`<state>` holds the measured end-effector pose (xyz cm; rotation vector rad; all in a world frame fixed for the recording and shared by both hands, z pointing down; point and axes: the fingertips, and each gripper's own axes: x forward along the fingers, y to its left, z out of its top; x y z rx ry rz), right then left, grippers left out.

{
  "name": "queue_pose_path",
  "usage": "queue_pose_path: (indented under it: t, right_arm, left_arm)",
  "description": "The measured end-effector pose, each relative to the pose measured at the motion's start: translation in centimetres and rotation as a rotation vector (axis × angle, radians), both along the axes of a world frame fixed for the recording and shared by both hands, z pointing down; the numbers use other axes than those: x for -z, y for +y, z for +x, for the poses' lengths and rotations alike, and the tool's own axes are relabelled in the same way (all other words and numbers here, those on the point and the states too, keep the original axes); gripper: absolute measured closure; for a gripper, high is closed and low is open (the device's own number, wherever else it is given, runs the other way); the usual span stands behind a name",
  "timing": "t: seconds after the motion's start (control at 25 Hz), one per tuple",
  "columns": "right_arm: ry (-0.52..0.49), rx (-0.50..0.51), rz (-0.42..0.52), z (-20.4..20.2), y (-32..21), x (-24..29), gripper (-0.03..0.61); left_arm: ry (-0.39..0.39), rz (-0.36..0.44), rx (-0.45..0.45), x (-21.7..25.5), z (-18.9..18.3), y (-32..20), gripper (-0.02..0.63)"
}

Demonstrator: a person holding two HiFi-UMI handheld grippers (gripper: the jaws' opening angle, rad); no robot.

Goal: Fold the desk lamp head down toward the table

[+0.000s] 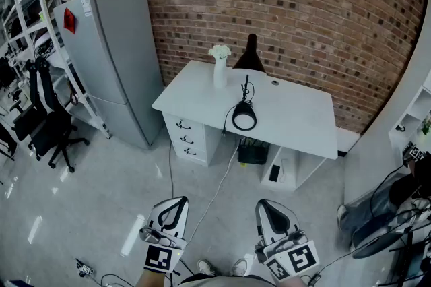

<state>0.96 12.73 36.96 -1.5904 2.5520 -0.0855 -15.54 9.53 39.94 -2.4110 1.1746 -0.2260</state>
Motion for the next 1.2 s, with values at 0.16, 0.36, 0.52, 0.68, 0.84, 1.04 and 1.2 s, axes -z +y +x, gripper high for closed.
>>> queue_pose_path:
  t: [0.16, 0.36, 0.52, 0.68, 0.84, 1.04, 1.2]
  right_arm:
    - [-0.003, 0.02, -0.004, -0.3, 0.2, 0.0, 0.561]
    - [-0.009, 0.035, 0.008, -0.6, 0.4, 0.6, 0.561]
    - [-0.007, 0.031, 0.003, -0.6, 0.5, 0.4, 0.561]
    - [-0.01, 0.025, 0.004, 0.3, 0.7, 0.2, 0.561]
    - [-0.014, 0.02, 0.017, 2.2, 1.3, 0.4, 0.561]
    - [-0.002, 0.035, 0.024, 5.2, 1.8, 0.4, 0.561]
    - [0.001, 0.048, 0.033, 7.7, 1.6, 0.7, 0.561]
  left_arm:
    - [0.009, -0.001, -0.004, 0.1, 0.1, 0.1, 0.606]
    - [0.008, -0.014, -0.004, 0.1, 0.3, 0.2, 0.606]
    - [0.012, -0.013, -0.012, 0.0, 0.6, 0.2, 0.606]
    - [0.004, -0.01, -0.018, 0.0, 1.5, 0.2, 0.606]
    - [-0.003, 0.001, -0.024, 0.1, 3.4, 0.3, 0.606]
    - [-0.015, 0.003, -0.01, 0.3, 6.2, 0.1, 0.606]
    - [0.119, -0.065, 0.046, 0.3, 7.8, 0.2, 0.606]
